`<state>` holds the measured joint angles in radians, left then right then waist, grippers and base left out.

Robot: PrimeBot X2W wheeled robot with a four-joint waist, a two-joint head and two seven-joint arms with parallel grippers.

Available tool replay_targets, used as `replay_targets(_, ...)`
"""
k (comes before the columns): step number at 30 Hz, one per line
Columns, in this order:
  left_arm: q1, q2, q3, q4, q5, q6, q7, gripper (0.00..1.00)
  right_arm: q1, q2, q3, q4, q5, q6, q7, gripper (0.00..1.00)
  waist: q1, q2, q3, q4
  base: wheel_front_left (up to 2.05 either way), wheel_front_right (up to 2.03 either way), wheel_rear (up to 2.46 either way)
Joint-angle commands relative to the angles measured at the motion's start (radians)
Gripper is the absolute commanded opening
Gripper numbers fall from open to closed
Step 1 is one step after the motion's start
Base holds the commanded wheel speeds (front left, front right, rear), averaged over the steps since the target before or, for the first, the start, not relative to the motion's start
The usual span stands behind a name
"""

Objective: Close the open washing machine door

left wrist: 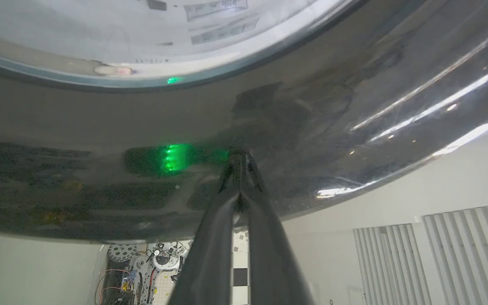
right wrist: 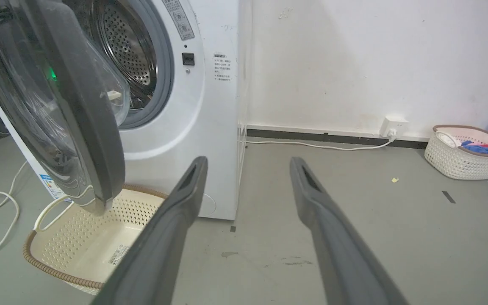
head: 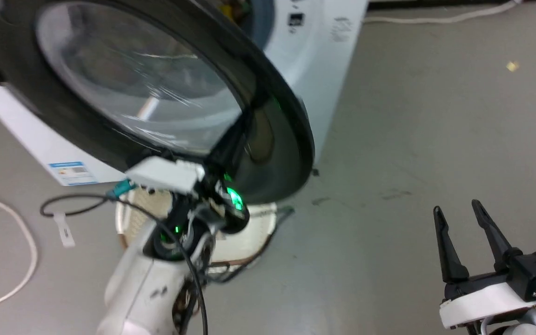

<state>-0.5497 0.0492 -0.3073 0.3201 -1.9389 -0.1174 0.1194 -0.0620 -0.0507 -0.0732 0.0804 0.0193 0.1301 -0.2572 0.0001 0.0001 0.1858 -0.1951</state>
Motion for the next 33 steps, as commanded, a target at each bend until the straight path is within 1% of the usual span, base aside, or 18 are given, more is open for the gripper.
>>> replay_targets(1, -0.035, 0.001, -0.001, 0.024, -0.012, -0.008, -0.015, 0.0, -0.015, 0.0, 0.004, -0.001, 0.008, 0.001, -0.005, 1.0, -0.0001, -0.0001, 0.037, -0.042, 0.0, 0.0, 0.0)
replay_targets(5, -0.089, 0.001, 0.0, 0.086, -0.023, -0.012, -0.042, 0.0, -0.017, 0.0, 0.009, -0.004, 0.018, 0.001, -0.005, 1.0, -0.0001, -0.0001, 0.037, -0.045, 0.0, 0.0, 0.0)
replay_targets(9, -0.089, 0.001, 0.001, 0.089, 0.007, -0.013, -0.055, 0.0, -0.015, 0.0, 0.015, -0.028, 0.037, 0.001, -0.005, 1.0, -0.0001, -0.0001, 0.019, -0.018, 0.0, 0.0, 0.0)
replay_targets(15, 0.023, 0.004, 0.017, 0.0, 0.113, -0.013, -0.072, 0.0, -0.002, 0.0, 0.022, -0.06, 0.037, 0.001, -0.005, 1.0, -0.0001, -0.0001, -0.044, 0.059, 0.0, 0.0, 0.0)
replay_targets(17, 0.078, 0.018, 0.018, -0.051, 0.172, -0.013, -0.076, 0.0, 0.006, 0.0, 0.026, -0.067, 0.035, 0.001, -0.005, 1.0, -0.0001, -0.0001, -0.071, 0.09, 0.0, 0.0, 0.0)
replay_targets(18, 0.078, 0.018, 0.018, -0.051, 0.172, -0.013, -0.076, 0.0, 0.006, 0.0, 0.026, -0.067, 0.035, 0.001, -0.005, 1.0, -0.0001, -0.0001, -0.071, 0.09, 0.0, 0.0, 0.0)
replay_targets(20, 0.177, 0.055, 0.027, -0.134, 0.26, -0.013, -0.098, 0.0, 0.022, 0.0, 0.037, -0.077, 0.03, 0.001, -0.005, 1.0, -0.0001, -0.0001, -0.11, 0.137, 0.0, 0.0, 0.0)
replay_targets(21, 0.177, 0.055, 0.027, -0.134, 0.26, -0.013, -0.098, 0.0, 0.022, 0.0, 0.037, -0.077, 0.03, 0.001, -0.005, 1.0, -0.0001, -0.0001, -0.11, 0.137, 0.0, 0.0, 0.0)
replay_targets(22, 0.237, 0.097, 0.028, -0.179, 0.346, -0.013, -0.139, 0.14, 0.032, 0.0, 0.041, -0.085, 0.029, 0.001, -0.005, 1.0, -0.0001, -0.0001, -0.136, 0.169, 0.0, 0.0, 0.0)
replay_targets(23, 0.237, 0.097, 0.028, -0.179, 0.346, -0.013, -0.139, 0.14, 0.032, 0.0, 0.041, -0.085, 0.029, 0.001, -0.005, 1.0, -0.0001, -0.0001, -0.136, 0.169, 0.0, 0.0, 0.0)
replay_targets(24, 0.286, 0.153, 0.011, -0.219, 0.463, -0.013, -0.201, 1.0, 0.044, 0.0, 0.045, -0.092, 0.028, 0.001, -0.005, 1.0, -0.0001, -0.0001, -0.16, 0.199, 0.0, 0.0, 0.0)
replay_targets(25, 0.286, 0.153, 0.011, -0.219, 0.463, -0.013, -0.201, 1.0, 0.044, 0.0, 0.045, -0.092, 0.028, 0.001, -0.005, 1.0, -0.0001, -0.0001, -0.16, 0.199, 0.0, 0.0, 0.0)
replay_targets(26, 0.333, 0.206, -0.015, -0.242, 0.581, -0.013, -0.287, 1.0, 0.058, 0.0, 0.05, -0.097, 0.027, 0.001, -0.005, 1.0, -0.0001, -0.0001, -0.182, 0.226, 0.0, 0.0, 0.0)
replay_targets(27, 0.352, 0.228, -0.022, -0.247, 0.633, -0.013, -0.325, 1.0, 0.064, 0.0, 0.051, -0.099, 0.027, 0.001, -0.005, 1.0, -0.0001, -0.0001, -0.19, 0.238, 0.0, 0.0, 0.0)
replay_targets(28, 0.352, 0.228, -0.022, -0.247, 0.633, -0.013, -0.325, 1.0, 0.064, 0.0, 0.051, -0.099, 0.027, 0.001, -0.005, 1.0, -0.0001, -0.0001, -0.19, 0.238, 0.0, 0.0, 0.0)
replay_targets(29, 0.37, 0.246, -0.022, -0.242, 0.686, -0.013, -0.351, 1.0, 0.071, 0.0, 0.051, -0.1, 0.027, 0.001, -0.005, 1.0, -0.0001, -0.0001, -0.197, 0.251, 0.0, 0.0, 0.0)
replay_targets(31, 0.396, 0.279, -0.008, -0.224, 0.826, -0.013, -0.375, 1.0, 0.08, 0.0, 0.057, -0.102, 0.027, 0.001, -0.005, 1.0, -0.0001, -0.0001, -0.209, 0.271, 0.0, 0.0, 0.0)
replay_targets(33, 0.416, 0.283, 0.033, -0.228, 0.988, -0.012, -0.38, 1.0, 0.089, 0.0, 0.066, -0.103, 0.023, 0.001, -0.005, 1.0, -0.0001, -0.0001, -0.218, 0.286, 0.0, 0.0, 0.0)
